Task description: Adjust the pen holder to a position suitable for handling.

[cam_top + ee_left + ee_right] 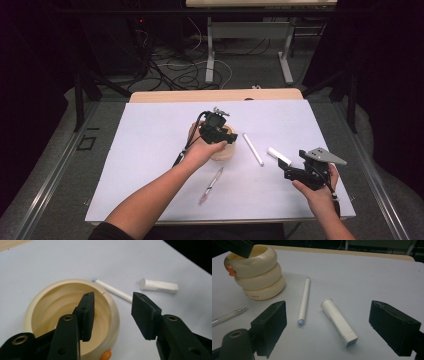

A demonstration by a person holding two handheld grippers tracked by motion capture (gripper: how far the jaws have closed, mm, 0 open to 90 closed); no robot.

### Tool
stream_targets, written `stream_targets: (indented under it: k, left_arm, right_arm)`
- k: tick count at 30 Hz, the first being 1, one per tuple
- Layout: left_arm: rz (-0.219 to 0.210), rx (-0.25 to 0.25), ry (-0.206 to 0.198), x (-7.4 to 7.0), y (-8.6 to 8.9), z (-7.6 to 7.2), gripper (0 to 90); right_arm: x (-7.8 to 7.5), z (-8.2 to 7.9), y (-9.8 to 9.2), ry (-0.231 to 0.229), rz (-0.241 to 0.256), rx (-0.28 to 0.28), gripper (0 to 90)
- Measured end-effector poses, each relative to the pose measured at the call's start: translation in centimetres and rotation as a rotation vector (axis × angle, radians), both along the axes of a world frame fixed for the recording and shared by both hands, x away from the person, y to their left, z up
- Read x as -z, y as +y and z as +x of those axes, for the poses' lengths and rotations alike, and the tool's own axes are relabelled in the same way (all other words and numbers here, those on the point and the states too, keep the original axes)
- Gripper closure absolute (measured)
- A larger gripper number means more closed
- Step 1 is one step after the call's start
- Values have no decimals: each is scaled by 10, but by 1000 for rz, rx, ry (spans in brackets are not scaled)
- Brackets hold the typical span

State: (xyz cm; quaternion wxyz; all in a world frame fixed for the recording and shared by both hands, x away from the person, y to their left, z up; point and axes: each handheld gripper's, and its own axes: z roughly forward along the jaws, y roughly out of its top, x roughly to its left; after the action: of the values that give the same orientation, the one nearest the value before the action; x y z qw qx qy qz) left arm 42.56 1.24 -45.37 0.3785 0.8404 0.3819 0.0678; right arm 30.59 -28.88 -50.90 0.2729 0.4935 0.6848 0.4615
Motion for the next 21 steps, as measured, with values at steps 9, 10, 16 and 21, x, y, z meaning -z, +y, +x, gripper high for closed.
stream_targets:
  k: [9, 10, 16, 21]
  left_arm:
    - [-99, -10, -70, -1, 26, -13, 444]
    - [-99, -10, -70, -1, 26, -13, 434]
    - [-146, 2, -136, -5, 47, -25, 377]
    - [-164, -17, -168, -6, 67, -37, 334]
  right_arm:
    - [0, 0, 1, 2, 0, 0, 145]
    - [0, 0, 1, 2, 0, 0, 145]
    - [1, 0, 1, 6, 3, 3, 145]
    - [0, 0, 1, 10, -2, 6, 145]
